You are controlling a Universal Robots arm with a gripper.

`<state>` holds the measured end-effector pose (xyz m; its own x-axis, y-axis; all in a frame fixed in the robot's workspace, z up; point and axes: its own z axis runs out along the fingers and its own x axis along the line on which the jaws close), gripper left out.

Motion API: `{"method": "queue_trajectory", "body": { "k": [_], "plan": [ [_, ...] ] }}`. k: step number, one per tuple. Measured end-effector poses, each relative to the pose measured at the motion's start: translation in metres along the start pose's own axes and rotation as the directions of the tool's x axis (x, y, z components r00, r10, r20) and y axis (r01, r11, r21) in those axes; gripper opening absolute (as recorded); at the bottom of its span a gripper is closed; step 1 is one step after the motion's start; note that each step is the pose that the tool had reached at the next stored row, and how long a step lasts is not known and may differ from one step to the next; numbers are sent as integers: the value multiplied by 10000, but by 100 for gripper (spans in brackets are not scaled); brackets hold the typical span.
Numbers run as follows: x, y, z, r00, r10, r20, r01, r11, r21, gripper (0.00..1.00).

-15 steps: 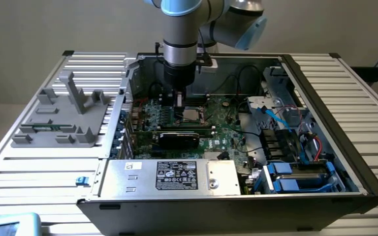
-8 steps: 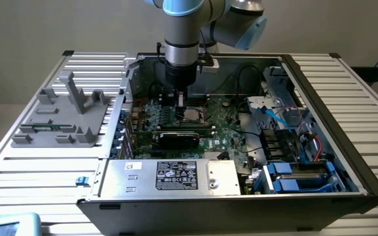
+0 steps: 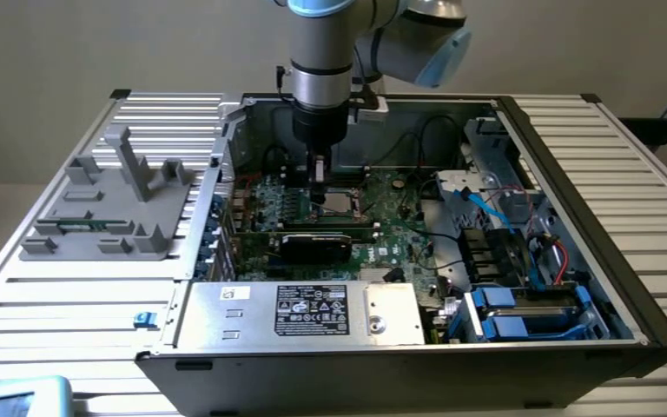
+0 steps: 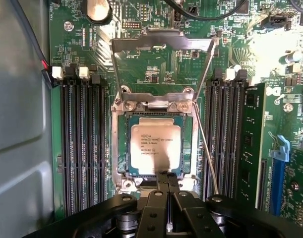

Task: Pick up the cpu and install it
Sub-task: 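Close the cpu cover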

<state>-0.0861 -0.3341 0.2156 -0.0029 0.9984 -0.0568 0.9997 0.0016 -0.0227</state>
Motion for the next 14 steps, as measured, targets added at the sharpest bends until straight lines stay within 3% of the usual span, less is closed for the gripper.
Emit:
{"method": "queue_trajectory", "body": {
  "k": [6, 14],
  "plan": [
    [-7, 22, -117, 10000, 0, -1, 0, 10000, -1, 11],
    [-17, 206, -286, 10000, 0, 1, 0, 10000, 0, 11]
  ]
}}
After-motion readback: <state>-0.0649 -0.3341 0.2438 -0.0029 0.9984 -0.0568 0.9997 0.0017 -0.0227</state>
